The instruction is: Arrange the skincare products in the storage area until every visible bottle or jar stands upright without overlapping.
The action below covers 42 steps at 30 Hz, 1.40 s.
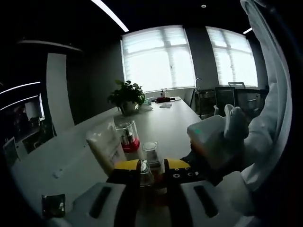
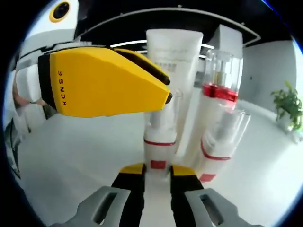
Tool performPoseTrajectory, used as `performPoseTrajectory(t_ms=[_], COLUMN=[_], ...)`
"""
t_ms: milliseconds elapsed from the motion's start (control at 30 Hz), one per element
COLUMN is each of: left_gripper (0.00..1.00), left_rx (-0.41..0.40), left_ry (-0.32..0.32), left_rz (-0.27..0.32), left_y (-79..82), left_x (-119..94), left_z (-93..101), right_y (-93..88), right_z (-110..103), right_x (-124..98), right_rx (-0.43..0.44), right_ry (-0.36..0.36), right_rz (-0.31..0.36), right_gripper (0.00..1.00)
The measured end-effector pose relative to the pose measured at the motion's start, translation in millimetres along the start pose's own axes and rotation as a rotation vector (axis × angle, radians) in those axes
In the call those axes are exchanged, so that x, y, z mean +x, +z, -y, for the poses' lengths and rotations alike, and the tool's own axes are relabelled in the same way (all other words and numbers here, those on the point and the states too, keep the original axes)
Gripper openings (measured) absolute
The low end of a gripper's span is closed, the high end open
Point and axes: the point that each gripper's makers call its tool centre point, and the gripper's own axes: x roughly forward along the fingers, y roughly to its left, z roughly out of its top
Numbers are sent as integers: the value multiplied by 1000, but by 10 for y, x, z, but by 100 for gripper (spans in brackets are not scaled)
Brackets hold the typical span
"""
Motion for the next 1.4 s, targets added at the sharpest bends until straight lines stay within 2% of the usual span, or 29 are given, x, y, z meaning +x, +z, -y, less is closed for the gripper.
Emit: performPoseTrajectory(t_ms=[133, 233, 267, 833, 1100, 1300, 1400], left_gripper=[17, 17, 17, 17, 18, 19, 19], left_rx=[-3, -3, -3, 0, -7, -19, -25], left_ry=[0, -1, -3, 1, 39, 67, 103], left_rz=[-5, -4, -3, 9, 15, 0, -21], left_y=[-17, -15, -15, 40, 55, 14, -14], left_x=[-6, -2, -4, -37, -113, -157, -201], left_z=[1, -6, 1, 25, -4, 7, -23], right_y=[-64, -73, -74, -37, -33, -24, -5], right_z=[-7, -18, -22, -46, -74, -102, -127], right_x=[-29, -40, -47, -202, -306, -331, -347], right_rx=[7, 32, 33, 6, 12, 13, 13], right_ry=[4, 9, 11, 30, 45, 61, 70], right_rz=[-5, -5, -6, 6, 11, 12, 15], right_gripper=[12, 21, 21, 19, 20, 22, 26])
